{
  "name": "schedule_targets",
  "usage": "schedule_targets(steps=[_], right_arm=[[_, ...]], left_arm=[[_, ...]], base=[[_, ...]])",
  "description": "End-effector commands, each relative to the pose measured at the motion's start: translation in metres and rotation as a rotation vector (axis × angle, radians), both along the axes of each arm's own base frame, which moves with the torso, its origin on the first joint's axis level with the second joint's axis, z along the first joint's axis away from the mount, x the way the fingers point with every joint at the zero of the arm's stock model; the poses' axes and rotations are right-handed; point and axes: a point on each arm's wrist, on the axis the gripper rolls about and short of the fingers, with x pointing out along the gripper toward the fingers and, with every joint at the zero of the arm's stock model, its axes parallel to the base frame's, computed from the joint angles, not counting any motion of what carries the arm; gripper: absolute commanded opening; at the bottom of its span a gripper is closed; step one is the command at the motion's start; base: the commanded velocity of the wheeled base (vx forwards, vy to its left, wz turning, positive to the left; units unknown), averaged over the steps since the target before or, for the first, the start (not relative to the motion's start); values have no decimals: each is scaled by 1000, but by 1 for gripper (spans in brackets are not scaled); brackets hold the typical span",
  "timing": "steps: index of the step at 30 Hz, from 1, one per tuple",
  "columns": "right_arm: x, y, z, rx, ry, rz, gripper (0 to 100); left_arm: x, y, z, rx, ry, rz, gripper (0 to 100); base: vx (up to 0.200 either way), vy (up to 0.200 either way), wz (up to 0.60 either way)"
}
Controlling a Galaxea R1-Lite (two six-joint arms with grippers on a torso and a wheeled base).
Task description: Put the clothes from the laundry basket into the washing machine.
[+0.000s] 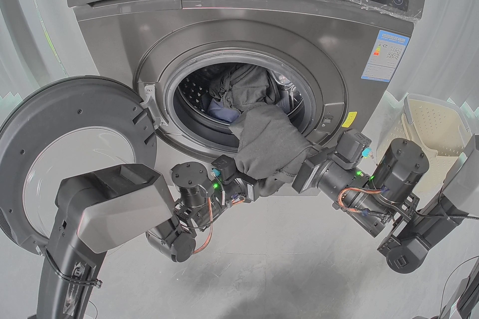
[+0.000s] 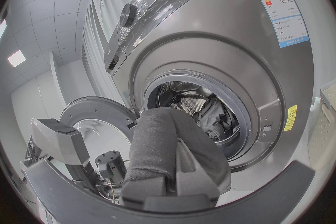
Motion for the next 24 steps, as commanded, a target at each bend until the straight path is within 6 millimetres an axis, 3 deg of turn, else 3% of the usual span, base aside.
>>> schedule_targets(steps=[1,10,17,24], right_arm=[[1,-2,3,7,-8,-8,0],[14,-21,-8,-23,26,-82,0],[30,-31,-38,-84,103,-139,0],[24,-32,-48,-114,137,-127,0]], left_arm=[[-2,10,29,-36,-40,15,0],[-18,31,67,-65,-68,50,0],[-28,35,65,-45,-41,48,0],[-27,36,66,-49,-42,51,0]], base=[[0,0,0],[0,0,0],[0,0,0],[0,0,0]])
